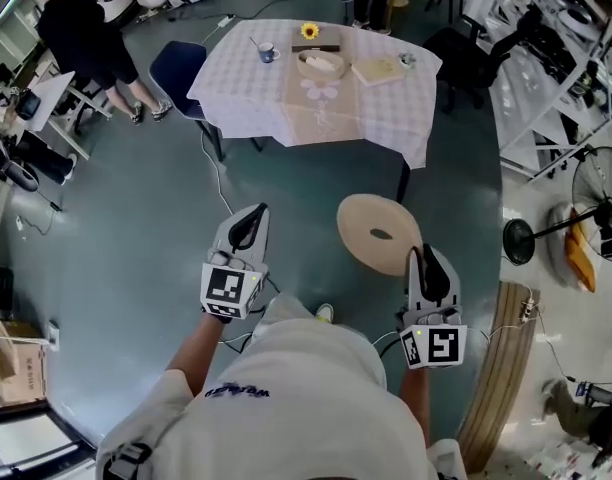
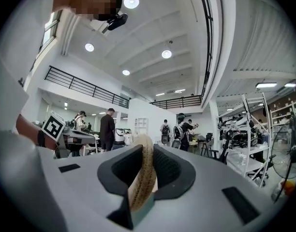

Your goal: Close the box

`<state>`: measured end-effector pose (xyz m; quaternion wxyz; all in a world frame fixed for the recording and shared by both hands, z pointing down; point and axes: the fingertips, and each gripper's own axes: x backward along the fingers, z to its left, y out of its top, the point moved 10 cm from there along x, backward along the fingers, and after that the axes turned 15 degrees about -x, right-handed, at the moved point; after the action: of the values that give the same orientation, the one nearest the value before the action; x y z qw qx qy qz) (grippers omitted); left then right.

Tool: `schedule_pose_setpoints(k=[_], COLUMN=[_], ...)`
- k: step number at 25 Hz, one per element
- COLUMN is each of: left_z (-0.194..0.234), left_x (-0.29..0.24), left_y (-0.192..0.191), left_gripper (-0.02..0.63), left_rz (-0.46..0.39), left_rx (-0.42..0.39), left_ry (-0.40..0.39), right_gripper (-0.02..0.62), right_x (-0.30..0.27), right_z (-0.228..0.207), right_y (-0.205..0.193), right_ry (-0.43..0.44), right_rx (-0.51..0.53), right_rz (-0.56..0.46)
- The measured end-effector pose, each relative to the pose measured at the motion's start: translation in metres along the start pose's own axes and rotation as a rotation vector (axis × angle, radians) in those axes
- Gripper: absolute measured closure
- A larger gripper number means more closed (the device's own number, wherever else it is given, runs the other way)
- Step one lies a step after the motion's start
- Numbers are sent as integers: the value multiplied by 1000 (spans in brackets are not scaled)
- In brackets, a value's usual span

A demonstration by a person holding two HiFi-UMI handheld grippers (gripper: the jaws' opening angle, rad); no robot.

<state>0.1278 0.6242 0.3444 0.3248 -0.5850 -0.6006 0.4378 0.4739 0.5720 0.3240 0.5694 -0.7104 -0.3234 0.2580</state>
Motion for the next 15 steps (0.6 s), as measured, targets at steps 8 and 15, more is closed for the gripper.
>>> schedule_pose_setpoints(k=[8,15], left_z=[-10,2], left_x=[-10,-8], left_y=[10,6], left_gripper=[606,606], left_rz=[3,13], left_rx=[2,9], left_ry=[-13,36], right_gripper=[523,523], right_x=[3,-17], right_z=[-20,-19], right_y=[0,-2], right_ry=[-17,27], right_rx=[-15,-29], right_rz=[19,24])
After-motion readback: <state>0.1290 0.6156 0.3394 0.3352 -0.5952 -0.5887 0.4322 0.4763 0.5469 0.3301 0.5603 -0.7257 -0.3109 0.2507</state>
